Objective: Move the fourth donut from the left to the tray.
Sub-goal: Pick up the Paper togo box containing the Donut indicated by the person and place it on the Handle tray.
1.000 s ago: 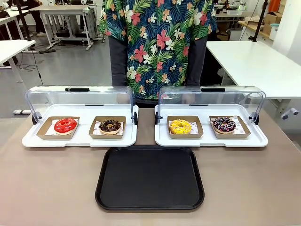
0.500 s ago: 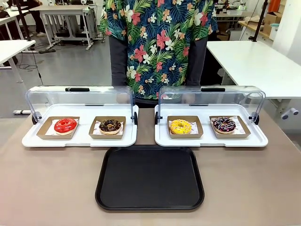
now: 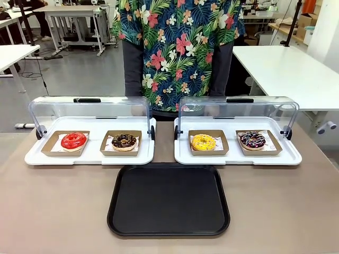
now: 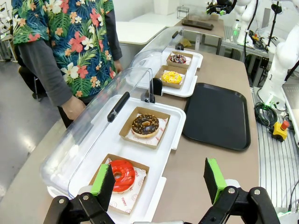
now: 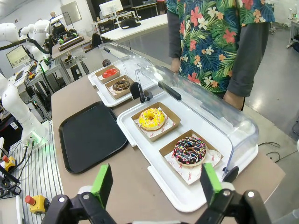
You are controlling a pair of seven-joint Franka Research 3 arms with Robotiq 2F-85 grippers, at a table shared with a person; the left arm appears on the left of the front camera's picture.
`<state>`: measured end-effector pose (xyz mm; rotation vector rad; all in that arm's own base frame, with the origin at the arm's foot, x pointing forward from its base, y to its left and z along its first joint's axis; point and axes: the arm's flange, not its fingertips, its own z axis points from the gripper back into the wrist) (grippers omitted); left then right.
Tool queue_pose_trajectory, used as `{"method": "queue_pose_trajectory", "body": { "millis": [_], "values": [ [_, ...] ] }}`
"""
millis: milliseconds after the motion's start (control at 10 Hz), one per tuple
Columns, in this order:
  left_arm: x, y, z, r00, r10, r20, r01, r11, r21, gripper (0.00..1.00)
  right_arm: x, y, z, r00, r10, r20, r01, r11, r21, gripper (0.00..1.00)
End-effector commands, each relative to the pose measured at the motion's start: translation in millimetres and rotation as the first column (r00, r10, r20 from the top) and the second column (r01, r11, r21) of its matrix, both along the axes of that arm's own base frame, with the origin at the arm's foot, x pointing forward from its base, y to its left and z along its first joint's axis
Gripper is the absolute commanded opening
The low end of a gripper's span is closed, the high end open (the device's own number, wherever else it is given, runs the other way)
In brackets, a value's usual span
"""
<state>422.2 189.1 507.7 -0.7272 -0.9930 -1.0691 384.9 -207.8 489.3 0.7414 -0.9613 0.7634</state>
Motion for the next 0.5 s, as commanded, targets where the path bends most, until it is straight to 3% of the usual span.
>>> {"method": "queue_pose_trajectory", "body": {
  "millis": [0, 400],
  "values": [
    [0.8, 0.3, 1.6, 1.0, -0.005, 0.003, 0.005, 1.0, -0.002, 1.0, 0.8, 0.9, 0.9, 1.0, 0.004, 0.024, -0.004, 1.0, 0.013, 1.0],
    [0.8, 0.3, 1.6, 1.0, -0.005, 0.003, 0.005, 1.0, -0.002, 1.0, 0.8, 0.9, 0.9, 1.0, 0.004, 0.024, -0.004, 1.0, 0.013, 1.0]
  ]
}}
